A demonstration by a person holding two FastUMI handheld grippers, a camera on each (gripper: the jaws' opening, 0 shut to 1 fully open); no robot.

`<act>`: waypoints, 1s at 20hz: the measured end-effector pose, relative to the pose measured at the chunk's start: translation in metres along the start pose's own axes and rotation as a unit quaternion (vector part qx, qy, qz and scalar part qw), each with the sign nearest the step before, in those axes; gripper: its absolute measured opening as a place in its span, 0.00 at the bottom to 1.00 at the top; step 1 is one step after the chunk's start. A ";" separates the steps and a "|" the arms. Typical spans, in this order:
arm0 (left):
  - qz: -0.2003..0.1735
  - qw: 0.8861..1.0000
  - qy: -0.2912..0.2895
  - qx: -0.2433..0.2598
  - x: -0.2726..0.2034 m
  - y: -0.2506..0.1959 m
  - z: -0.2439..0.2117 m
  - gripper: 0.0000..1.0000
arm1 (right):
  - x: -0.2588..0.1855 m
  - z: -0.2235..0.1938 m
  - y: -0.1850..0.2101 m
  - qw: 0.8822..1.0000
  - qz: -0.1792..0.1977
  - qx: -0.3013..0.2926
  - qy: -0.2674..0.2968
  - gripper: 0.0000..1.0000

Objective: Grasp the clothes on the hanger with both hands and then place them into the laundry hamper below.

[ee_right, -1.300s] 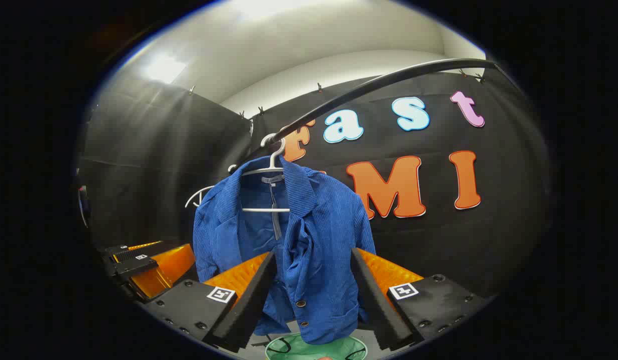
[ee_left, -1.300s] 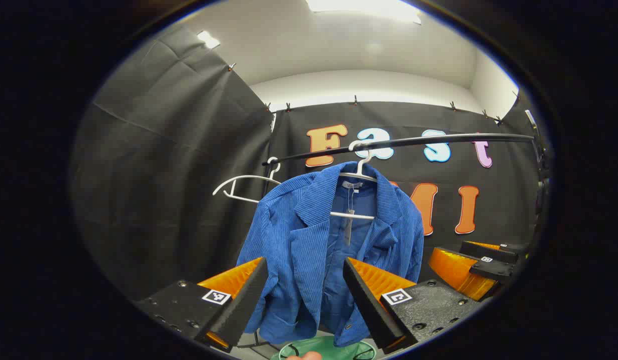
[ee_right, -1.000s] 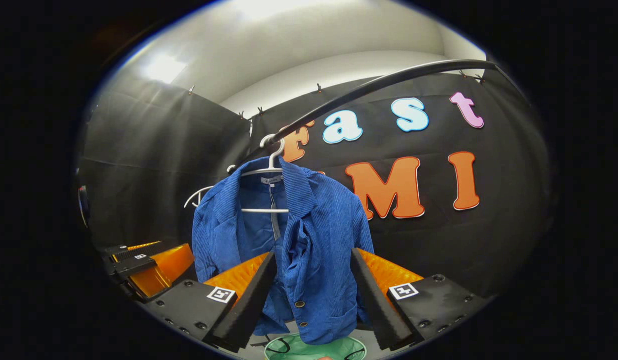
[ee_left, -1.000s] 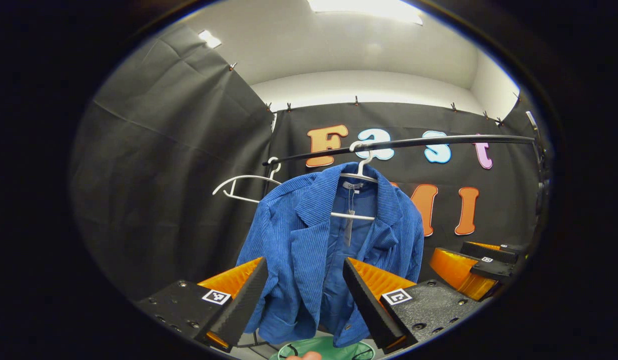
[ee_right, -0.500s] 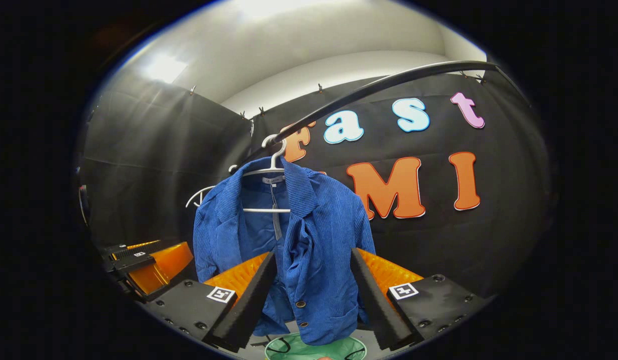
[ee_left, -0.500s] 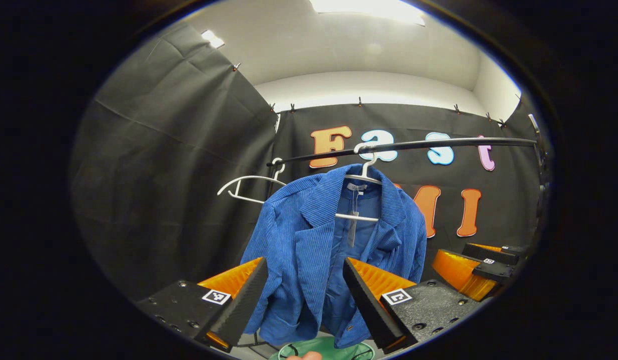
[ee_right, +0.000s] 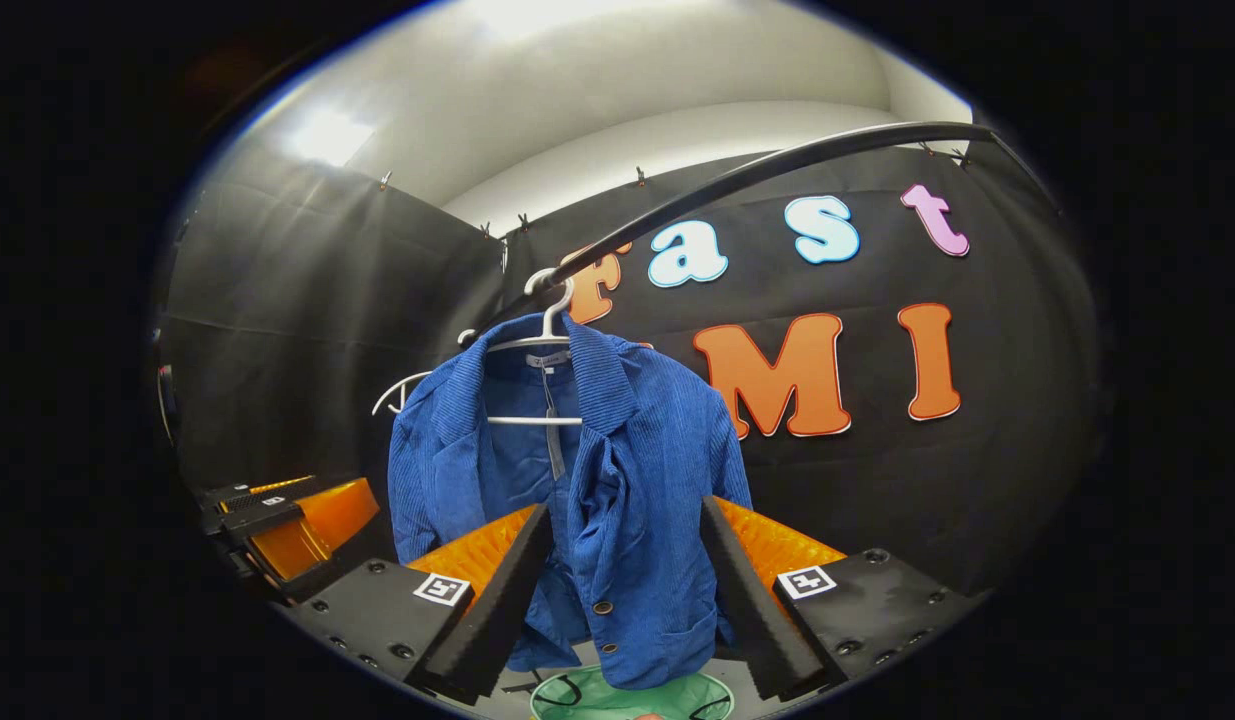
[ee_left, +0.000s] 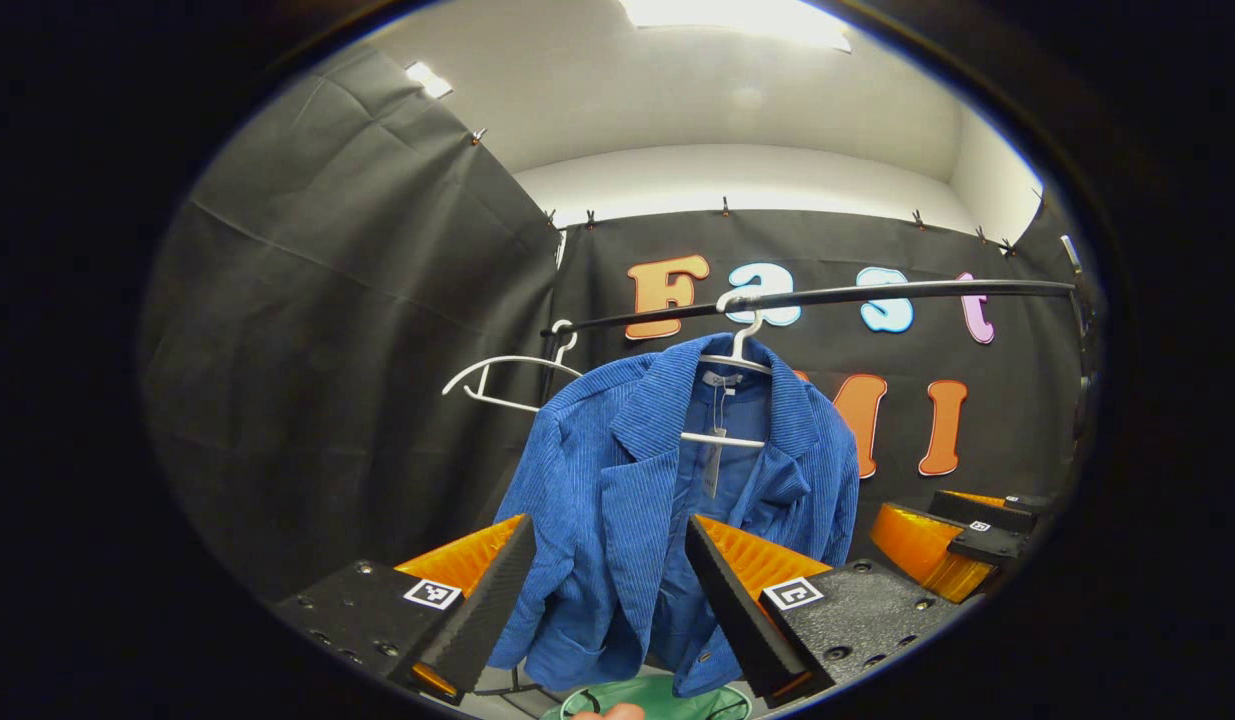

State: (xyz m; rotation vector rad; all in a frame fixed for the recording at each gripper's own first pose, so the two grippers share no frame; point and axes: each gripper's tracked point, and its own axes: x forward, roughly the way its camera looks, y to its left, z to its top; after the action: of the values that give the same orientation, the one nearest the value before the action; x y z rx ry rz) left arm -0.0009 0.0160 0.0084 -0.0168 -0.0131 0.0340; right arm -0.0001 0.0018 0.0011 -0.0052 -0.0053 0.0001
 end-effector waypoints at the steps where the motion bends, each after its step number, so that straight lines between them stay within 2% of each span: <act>1: 0.001 1.000 -0.001 -0.002 0.001 0.001 0.001 0.92 | 0.000 0.001 -0.003 1.000 -0.002 0.000 -0.001 0.92; 7: 0.010 1.000 -0.014 -0.005 0.005 0.005 0.010 0.92 | 0.019 0.009 -0.030 1.000 -0.019 0.004 -0.009 0.92; 9: 0.007 1.000 -0.014 -0.004 0.006 0.003 0.011 0.92 | 0.034 0.011 -0.031 1.000 -0.014 0.007 -0.011 0.92; 12: 0.010 1.000 -0.015 0.004 0.005 0.007 0.010 0.92 | 0.061 0.004 -0.020 1.000 0.006 0.009 -0.001 0.91; 13: 0.013 1.000 -0.014 0.007 0.004 0.010 0.010 0.92 | 0.072 -0.002 -0.010 1.000 0.017 0.014 0.006 0.96; 14: 0.017 1.000 -0.015 0.010 0.004 0.014 0.010 0.92 | 0.081 -0.006 -0.003 0.999 0.025 0.017 0.010 0.96; 15: 0.021 1.000 -0.015 0.012 0.004 0.018 0.011 0.92 | 0.094 -0.014 0.006 0.999 0.033 0.019 0.017 0.92; 16: 0.024 1.000 -0.013 0.012 0.004 0.023 0.010 0.92 | 0.106 -0.021 0.013 0.999 0.037 0.018 0.022 0.92; 17: 0.027 1.000 -0.011 0.012 0.004 0.027 0.009 0.95 | 0.119 -0.027 0.019 0.999 0.037 0.015 0.026 0.92; 18: 0.030 0.999 -0.010 0.011 0.004 0.031 0.009 0.92 | 0.133 -0.034 0.021 0.999 0.027 0.010 0.029 0.92; 19: 0.034 0.999 -0.008 0.011 0.005 0.037 0.008 0.92 | 0.148 -0.040 0.020 0.999 0.014 0.007 0.031 0.96; 20: 0.037 0.999 -0.008 0.011 0.005 0.041 0.008 0.95 | 0.162 -0.049 0.018 0.999 -0.002 0.003 0.034 0.91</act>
State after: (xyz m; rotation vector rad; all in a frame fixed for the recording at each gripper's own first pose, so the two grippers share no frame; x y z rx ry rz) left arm 0.0027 0.0577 0.0157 0.0041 -0.0271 0.1091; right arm 0.1618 0.0190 -0.0469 0.0012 0.0637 -0.0049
